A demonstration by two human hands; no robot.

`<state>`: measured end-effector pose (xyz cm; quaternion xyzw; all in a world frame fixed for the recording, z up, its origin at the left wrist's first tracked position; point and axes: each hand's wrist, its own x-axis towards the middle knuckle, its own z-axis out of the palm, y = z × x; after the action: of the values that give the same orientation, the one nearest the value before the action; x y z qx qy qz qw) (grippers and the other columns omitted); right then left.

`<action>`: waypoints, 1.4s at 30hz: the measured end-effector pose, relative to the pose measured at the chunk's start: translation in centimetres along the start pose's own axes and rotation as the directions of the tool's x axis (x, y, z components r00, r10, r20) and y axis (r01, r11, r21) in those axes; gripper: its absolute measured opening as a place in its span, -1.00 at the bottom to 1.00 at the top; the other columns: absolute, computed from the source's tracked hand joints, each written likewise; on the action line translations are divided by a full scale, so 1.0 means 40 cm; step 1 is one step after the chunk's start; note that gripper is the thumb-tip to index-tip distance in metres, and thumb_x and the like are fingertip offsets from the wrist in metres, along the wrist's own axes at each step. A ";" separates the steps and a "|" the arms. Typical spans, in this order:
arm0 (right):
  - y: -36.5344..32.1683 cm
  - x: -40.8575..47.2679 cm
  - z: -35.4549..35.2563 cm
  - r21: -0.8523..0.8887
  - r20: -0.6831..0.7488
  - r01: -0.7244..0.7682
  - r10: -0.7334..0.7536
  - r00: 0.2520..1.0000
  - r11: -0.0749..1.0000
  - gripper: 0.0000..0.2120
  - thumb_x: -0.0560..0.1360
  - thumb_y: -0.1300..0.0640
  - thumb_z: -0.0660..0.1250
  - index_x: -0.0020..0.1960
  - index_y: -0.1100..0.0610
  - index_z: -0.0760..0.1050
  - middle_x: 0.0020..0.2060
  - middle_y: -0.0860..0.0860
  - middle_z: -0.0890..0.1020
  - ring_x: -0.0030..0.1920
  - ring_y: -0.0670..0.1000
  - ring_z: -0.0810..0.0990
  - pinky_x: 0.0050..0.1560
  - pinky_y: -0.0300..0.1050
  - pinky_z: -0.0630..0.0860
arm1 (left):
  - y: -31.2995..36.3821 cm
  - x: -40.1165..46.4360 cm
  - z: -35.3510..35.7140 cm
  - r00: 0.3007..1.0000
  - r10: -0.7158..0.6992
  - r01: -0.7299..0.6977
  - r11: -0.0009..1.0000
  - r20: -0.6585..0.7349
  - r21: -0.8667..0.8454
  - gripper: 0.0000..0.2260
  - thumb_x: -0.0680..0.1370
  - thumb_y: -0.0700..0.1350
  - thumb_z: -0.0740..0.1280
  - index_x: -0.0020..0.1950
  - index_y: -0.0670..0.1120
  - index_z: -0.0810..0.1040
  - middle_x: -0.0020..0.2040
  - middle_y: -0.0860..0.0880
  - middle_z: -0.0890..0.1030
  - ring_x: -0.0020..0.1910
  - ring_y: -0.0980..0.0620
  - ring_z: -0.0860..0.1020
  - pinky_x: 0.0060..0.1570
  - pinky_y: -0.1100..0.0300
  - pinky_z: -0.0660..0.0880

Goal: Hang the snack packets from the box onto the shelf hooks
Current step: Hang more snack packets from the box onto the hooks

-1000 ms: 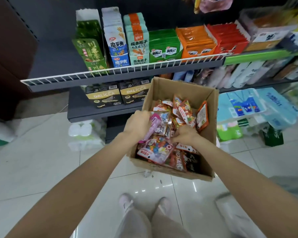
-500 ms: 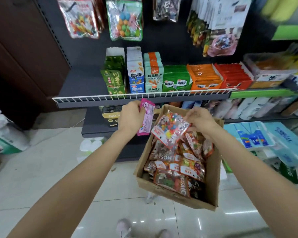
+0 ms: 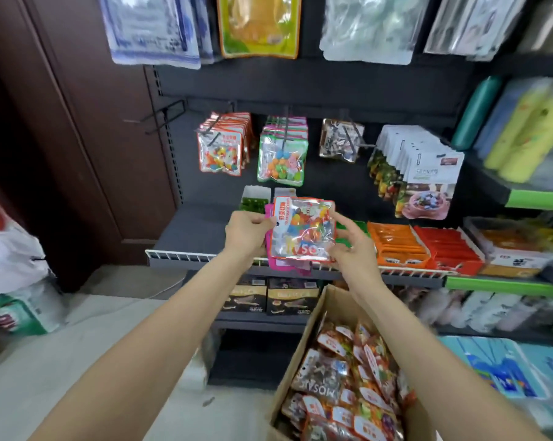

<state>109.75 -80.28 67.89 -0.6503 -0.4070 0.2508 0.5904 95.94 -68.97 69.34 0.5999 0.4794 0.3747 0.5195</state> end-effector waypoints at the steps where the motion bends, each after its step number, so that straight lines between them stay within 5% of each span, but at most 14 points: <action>1: -0.013 0.011 0.021 0.002 -0.001 0.020 -0.020 1.000 1.000 -0.41 0.50 0.38 0.29 0.34 -0.19 0.36 0.17 0.02 0.53 -0.02 0.07 0.62 -0.17 0.06 0.61 | 0.011 0.015 -0.021 1.000 0.016 -0.016 0.999 -0.004 0.028 -0.83 0.55 -0.16 0.35 -0.12 -0.26 0.62 -0.32 -0.09 0.59 -0.38 0.02 0.53 -0.32 0.11 0.59; 3: -0.041 0.039 0.061 0.001 0.000 0.008 -0.008 1.000 1.000 -0.32 0.47 0.30 0.38 0.42 -0.18 0.23 0.08 -0.02 0.54 -0.03 0.00 0.61 -0.22 -0.16 0.56 | 0.028 0.053 -0.070 0.996 0.092 -0.091 0.989 -0.011 0.114 -0.78 0.54 -0.15 0.36 -0.17 -0.31 0.61 -0.37 -0.10 0.52 -0.41 0.01 0.44 -0.28 0.09 0.51; 6: -0.084 0.104 0.127 0.034 0.027 -0.063 0.062 0.998 0.997 -0.28 0.42 0.14 0.46 0.45 -0.15 0.17 -0.01 -0.01 0.53 -0.01 -0.01 0.59 -0.18 -0.20 0.53 | 0.060 0.109 -0.155 0.961 0.270 -0.273 0.912 0.054 0.306 -0.76 0.54 -0.14 0.36 -0.22 -0.30 0.56 -0.42 -0.06 0.38 -0.47 0.08 0.27 -0.42 0.30 0.26; 10: -0.151 0.192 0.224 -0.056 0.065 -0.023 0.026 0.998 0.998 -0.78 0.43 0.01 0.43 0.01 0.10 0.58 -0.15 0.05 0.63 -0.10 0.02 0.58 -0.25 -0.23 0.45 | 0.097 0.199 -0.270 0.883 0.405 -0.467 0.724 0.236 0.507 -0.76 0.53 -0.11 0.36 -0.27 -0.22 0.53 -0.34 -0.12 0.43 -0.35 0.03 0.33 -0.43 0.28 0.20; 14: -0.218 0.253 0.340 -0.232 0.208 0.110 -0.061 0.976 0.966 -0.86 0.48 0.09 0.39 -0.11 0.18 0.57 -0.29 0.04 0.60 -0.37 -0.13 0.56 -0.38 -0.40 0.37 | 0.111 0.280 -0.366 0.847 0.410 -0.531 0.631 0.338 0.566 -0.76 0.53 -0.10 0.36 -0.22 -0.25 0.60 -0.32 -0.15 0.56 -0.35 0.06 0.39 -0.40 0.32 0.25; 17: -0.223 0.302 0.426 -0.291 0.193 0.176 -0.122 0.974 0.941 -0.93 0.48 0.17 0.38 -0.17 0.12 0.53 -0.29 -0.09 0.58 -0.27 -0.14 0.56 -0.29 -0.37 0.43 | 0.109 0.332 -0.429 0.853 0.435 -0.519 0.653 0.288 0.551 -0.75 0.53 -0.09 0.36 -0.29 -0.19 0.56 -0.42 -0.07 0.51 -0.43 0.10 0.38 -0.41 0.32 0.27; 20: -0.201 0.346 0.482 -0.322 0.043 0.156 -0.151 0.988 0.934 -0.87 0.49 0.19 0.37 -0.23 0.11 0.51 -0.33 -0.07 0.57 -0.35 -0.15 0.50 -0.34 -0.32 0.37 | 0.091 0.396 -0.493 0.873 0.472 -0.441 0.662 0.121 0.606 -0.74 0.55 -0.11 0.33 -0.22 -0.28 0.59 -0.28 -0.26 0.60 -0.34 -0.12 0.44 -0.32 0.17 0.28; 25: -0.192 0.401 0.532 -0.354 -0.169 0.104 -0.173 0.970 0.929 -0.92 0.53 0.16 0.32 -0.13 0.15 0.52 -0.28 -0.01 0.58 -0.30 -0.04 0.52 -0.36 -0.26 0.35 | 0.071 0.441 -0.556 0.877 0.480 -0.335 0.621 -0.007 0.708 -0.80 0.54 -0.19 0.24 -0.21 -0.24 0.57 -0.27 -0.23 0.58 -0.30 -0.19 0.45 -0.31 0.12 0.35; 29: -0.196 0.431 0.563 -0.360 -0.253 0.103 -0.203 0.946 0.927 -0.87 0.53 0.18 0.32 -0.18 0.16 0.46 -0.37 -0.08 0.49 -0.34 -0.09 0.46 -0.39 -0.32 0.31 | 0.065 0.471 -0.559 0.866 0.501 -0.366 0.635 -0.002 0.680 -0.81 0.53 -0.21 0.25 -0.22 -0.27 0.55 -0.29 -0.26 0.58 -0.37 -0.09 0.37 -0.35 0.12 0.35; 36: -0.181 0.440 0.595 -0.471 -0.303 0.088 -0.255 0.918 0.877 -0.84 0.53 0.22 0.29 -0.22 0.19 0.41 -0.42 -0.06 0.43 -0.40 -0.16 0.37 -0.43 -0.47 0.30 | 0.073 0.496 -0.562 0.843 0.537 -0.447 0.655 0.042 0.609 -0.79 0.56 -0.12 0.27 -0.12 -0.22 0.62 -0.23 -0.16 0.65 -0.23 -0.14 0.60 -0.18 -0.02 0.57; 42: -0.170 0.475 0.618 -0.521 -0.337 0.047 -0.256 0.906 0.853 -0.81 0.53 0.22 0.28 -0.25 0.19 0.37 -0.44 -0.07 0.38 -0.42 -0.14 0.33 -0.41 -0.21 0.22 | 0.089 0.498 -0.566 0.841 0.537 -0.470 0.668 0.063 0.577 -0.78 0.58 -0.11 0.27 -0.13 -0.21 0.62 -0.28 -0.08 0.62 -0.33 0.00 0.56 -0.34 0.14 0.46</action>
<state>98.52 -50.85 73.05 -0.7830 -0.3815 -0.0479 0.4890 80.30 -43.80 75.91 0.8138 0.4126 0.3750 0.1636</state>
